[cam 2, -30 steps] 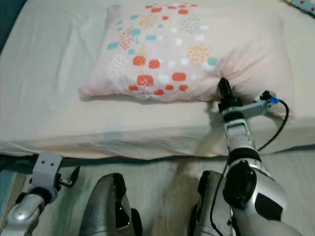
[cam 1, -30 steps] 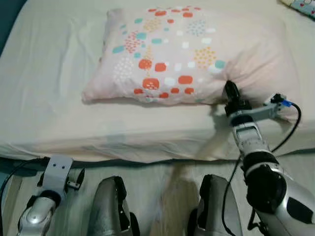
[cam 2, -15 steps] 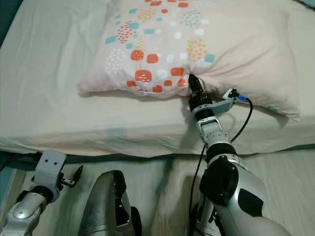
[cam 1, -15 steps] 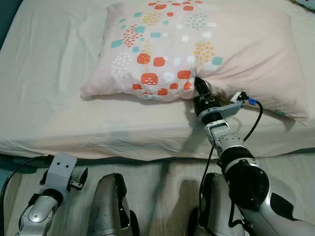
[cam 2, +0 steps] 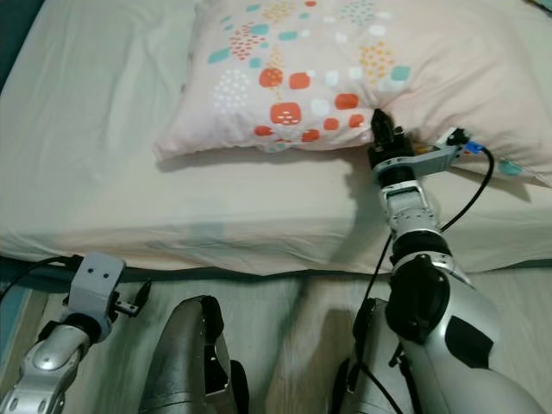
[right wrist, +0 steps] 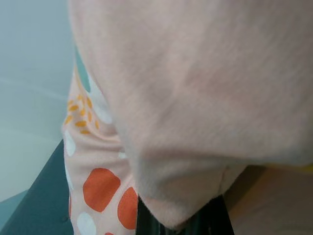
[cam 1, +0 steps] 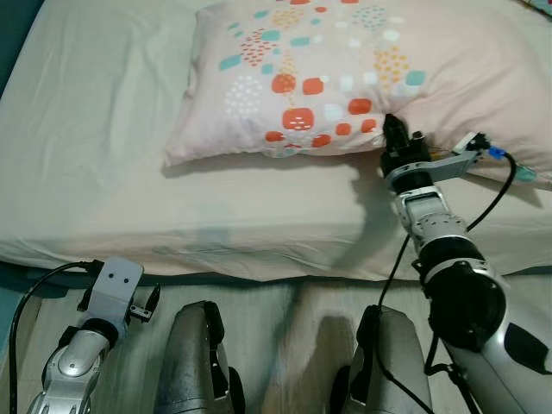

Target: Clean up the room

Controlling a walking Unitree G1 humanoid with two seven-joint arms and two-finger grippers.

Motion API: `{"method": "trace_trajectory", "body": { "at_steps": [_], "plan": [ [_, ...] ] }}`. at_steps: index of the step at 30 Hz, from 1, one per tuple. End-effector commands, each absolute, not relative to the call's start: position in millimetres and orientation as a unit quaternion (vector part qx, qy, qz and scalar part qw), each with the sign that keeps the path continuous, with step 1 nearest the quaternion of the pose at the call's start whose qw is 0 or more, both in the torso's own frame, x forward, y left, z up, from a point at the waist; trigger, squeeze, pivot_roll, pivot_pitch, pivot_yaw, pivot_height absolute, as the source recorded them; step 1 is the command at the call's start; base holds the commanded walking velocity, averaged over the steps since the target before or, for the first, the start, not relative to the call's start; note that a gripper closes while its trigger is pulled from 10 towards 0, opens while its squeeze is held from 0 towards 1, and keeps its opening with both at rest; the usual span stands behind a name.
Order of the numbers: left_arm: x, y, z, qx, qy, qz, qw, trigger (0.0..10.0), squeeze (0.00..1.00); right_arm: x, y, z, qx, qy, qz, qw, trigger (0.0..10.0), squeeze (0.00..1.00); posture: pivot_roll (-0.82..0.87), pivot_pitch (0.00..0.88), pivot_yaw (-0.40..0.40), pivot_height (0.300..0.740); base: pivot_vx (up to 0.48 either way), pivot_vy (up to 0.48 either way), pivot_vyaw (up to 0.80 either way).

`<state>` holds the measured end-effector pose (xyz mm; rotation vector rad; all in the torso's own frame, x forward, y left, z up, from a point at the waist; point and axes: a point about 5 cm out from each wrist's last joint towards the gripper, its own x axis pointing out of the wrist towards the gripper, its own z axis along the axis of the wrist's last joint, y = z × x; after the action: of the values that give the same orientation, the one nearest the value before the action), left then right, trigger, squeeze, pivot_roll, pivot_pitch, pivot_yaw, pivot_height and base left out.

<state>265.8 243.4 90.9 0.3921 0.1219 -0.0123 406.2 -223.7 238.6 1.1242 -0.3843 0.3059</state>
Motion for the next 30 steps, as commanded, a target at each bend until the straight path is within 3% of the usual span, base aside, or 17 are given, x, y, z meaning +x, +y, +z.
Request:
{"method": "trace_trajectory", "body": {
  "at_steps": [1,6,16,23,30],
  "plan": [
    [263.7,246.7,81.0,0.191,0.081,0.004,0.978,10.0,0.0,405.0,-233.4,246.5,0.514,-0.203,0.133,0.823,0.0,0.0,0.21,0.287,0.037,0.47,0.0,0.0,0.0],
    [271.4,244.9,83.4,0.186,0.073,0.01,0.98,10.0,0.0,403.9,-236.9,246.0,0.494,-0.206,0.125,0.836,0.0,0.0,0.21,0.265,0.027,0.47,0.0,0.0,0.0],
    [310.4,219.6,95.9,0.133,0.042,0.012,0.99,10.0,0.0,392.0,-265.2,253.5,0.418,-0.219,0.147,0.87,0.0,0.0,0.11,0.11,-0.011,0.475,0.0,0.0,0.0],
    [326.3,213.6,114.0,0.098,0.02,0.023,0.995,10.0,0.0,386.0,-254.3,241.7,0.38,-0.214,0.191,0.879,0.0,0.0,0.06,0.057,-0.02,0.49,0.0,0.0,0.0],
    [337.7,212.5,127.4,0.058,0.002,0.035,0.998,10.0,0.0,378.4,-240.1,221.1,0.383,-0.198,0.202,0.879,0.0,0.0,0.02,0.022,-0.012,0.505,-0.274,0.0,0.0]
  ]
}}
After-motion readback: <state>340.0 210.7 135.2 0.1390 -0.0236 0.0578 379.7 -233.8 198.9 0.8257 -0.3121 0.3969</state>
